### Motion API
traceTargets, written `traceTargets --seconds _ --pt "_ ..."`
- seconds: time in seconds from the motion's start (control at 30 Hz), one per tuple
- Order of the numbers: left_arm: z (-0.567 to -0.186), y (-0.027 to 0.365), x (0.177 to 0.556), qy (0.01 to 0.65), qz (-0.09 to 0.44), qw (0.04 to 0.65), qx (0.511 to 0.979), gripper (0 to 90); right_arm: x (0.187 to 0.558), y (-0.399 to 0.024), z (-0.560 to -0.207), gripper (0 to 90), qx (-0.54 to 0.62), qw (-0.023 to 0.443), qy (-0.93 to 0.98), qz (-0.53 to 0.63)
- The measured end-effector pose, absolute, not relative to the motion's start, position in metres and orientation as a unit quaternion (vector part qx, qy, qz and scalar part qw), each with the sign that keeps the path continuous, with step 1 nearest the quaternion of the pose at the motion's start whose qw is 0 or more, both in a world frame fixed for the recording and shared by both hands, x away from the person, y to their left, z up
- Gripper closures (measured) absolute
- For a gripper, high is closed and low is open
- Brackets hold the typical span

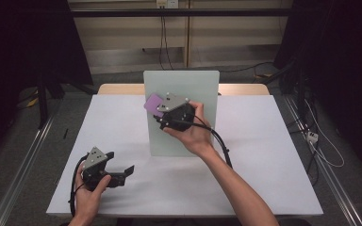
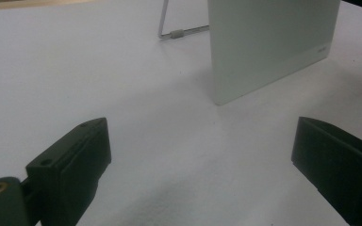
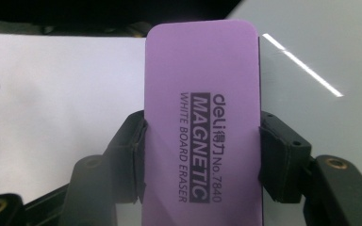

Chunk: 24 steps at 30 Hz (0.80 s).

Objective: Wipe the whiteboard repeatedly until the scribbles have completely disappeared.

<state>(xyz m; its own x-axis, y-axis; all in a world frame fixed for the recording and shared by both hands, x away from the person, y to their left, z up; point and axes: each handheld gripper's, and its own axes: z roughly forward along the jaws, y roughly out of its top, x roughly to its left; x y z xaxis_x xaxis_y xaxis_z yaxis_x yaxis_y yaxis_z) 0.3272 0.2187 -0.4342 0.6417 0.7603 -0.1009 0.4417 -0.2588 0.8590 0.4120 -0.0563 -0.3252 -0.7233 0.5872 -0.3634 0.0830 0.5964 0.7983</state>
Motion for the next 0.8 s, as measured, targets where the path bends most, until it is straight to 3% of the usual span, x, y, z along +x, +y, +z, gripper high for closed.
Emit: traceTargets --seconds 0.3,0.8 --pt "-0.434 0.222 0.327 0.39 0.172 0.473 0.772 5.3 0.408 -0.038 -0.343 41.8 0.187 0.293 0.85 0.394" --pt "-0.433 0.222 0.326 0.392 0.173 0.475 0.769 5.3 0.417 -0.07 -0.302 41.8 0.229 0.337 0.815 0.411"
